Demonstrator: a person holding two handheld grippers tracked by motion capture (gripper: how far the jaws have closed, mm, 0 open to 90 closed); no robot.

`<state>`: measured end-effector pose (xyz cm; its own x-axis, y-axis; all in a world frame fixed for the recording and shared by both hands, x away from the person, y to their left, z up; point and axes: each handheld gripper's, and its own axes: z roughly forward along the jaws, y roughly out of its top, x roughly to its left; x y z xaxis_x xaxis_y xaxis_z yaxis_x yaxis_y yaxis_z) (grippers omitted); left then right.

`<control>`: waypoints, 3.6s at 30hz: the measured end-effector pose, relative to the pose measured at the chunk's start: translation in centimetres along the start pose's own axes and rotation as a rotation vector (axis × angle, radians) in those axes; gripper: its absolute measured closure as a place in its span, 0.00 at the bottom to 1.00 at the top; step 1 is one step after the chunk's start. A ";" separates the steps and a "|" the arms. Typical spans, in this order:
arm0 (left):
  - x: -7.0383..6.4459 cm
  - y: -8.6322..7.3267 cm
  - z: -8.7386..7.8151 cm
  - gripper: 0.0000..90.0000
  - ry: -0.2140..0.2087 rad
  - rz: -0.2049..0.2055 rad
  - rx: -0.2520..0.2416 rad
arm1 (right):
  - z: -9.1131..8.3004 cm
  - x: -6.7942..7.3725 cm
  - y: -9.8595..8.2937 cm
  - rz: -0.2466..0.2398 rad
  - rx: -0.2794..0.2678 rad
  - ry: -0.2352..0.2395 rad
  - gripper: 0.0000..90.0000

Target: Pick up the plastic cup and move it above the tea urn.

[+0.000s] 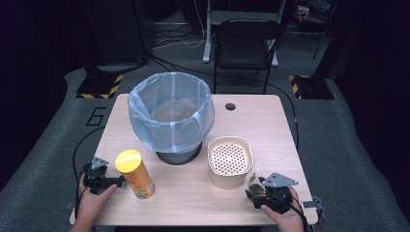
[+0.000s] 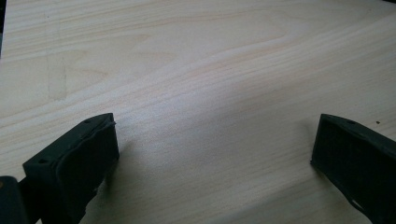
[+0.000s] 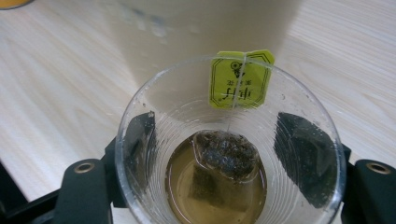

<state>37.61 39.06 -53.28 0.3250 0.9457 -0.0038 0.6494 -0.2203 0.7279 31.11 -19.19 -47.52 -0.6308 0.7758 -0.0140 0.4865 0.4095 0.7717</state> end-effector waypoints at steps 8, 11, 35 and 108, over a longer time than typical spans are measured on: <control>0.0 0.0 0.0 0.00 0.000 0.001 0.004 | -0.4 -2.2 -0.8 0.043 -0.006 -0.054 0.33; 0.0 0.0 0.0 0.00 0.000 0.001 0.005 | -0.4 -2.6 -1.0 0.049 -0.004 -0.058 0.33; 0.0 0.0 0.0 0.00 0.002 0.001 0.006 | -3.4 -3.2 1.2 0.085 -0.102 -0.125 0.16; -0.1 0.0 0.1 0.00 0.005 -0.009 -0.001 | -0.5 -1.3 0.1 0.194 0.025 -0.272 0.16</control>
<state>37.66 38.97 -53.29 0.3160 0.9487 -0.0072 0.6517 -0.2116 0.7283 31.67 -20.46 -47.10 -0.3418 0.9389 -0.0403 0.5986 0.2506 0.7609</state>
